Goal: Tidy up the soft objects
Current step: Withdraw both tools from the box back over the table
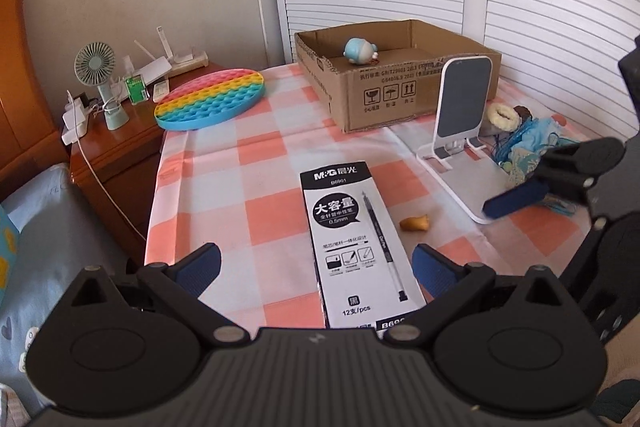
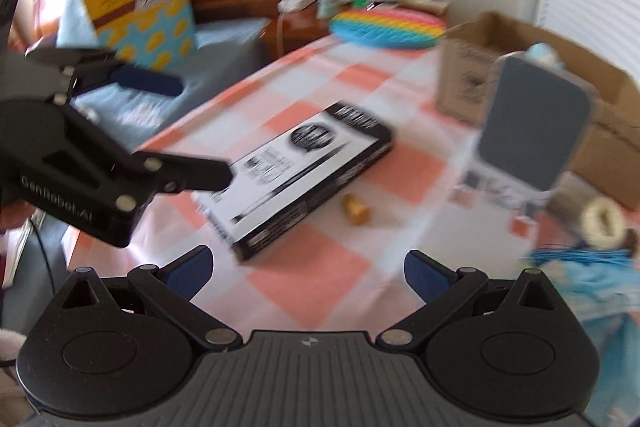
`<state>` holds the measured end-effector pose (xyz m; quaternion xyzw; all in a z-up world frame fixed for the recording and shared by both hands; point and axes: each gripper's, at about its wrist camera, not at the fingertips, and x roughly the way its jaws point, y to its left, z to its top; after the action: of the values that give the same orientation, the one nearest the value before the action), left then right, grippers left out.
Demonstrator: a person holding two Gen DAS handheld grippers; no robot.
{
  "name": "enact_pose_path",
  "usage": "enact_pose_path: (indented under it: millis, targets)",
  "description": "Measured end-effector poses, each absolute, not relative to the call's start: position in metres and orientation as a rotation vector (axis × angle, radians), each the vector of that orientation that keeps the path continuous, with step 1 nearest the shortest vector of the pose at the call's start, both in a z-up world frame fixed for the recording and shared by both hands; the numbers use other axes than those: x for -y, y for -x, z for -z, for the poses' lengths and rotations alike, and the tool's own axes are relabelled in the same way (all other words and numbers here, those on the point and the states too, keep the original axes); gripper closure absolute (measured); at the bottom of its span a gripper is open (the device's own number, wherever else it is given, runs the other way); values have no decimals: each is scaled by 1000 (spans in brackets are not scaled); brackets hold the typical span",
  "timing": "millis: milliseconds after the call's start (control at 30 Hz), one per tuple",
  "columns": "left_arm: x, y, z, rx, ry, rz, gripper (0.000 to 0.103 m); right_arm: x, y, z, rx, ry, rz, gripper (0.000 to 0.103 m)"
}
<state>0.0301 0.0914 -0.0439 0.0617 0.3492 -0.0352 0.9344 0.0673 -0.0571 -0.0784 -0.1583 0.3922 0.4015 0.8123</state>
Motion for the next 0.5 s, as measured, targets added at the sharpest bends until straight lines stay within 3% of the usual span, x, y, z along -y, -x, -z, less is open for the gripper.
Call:
enact_pose_path:
  millis: [500]
  targets:
    - [-94,-32,51,-730,-63,129,2,48,-51,92,-833,513,-927,0]
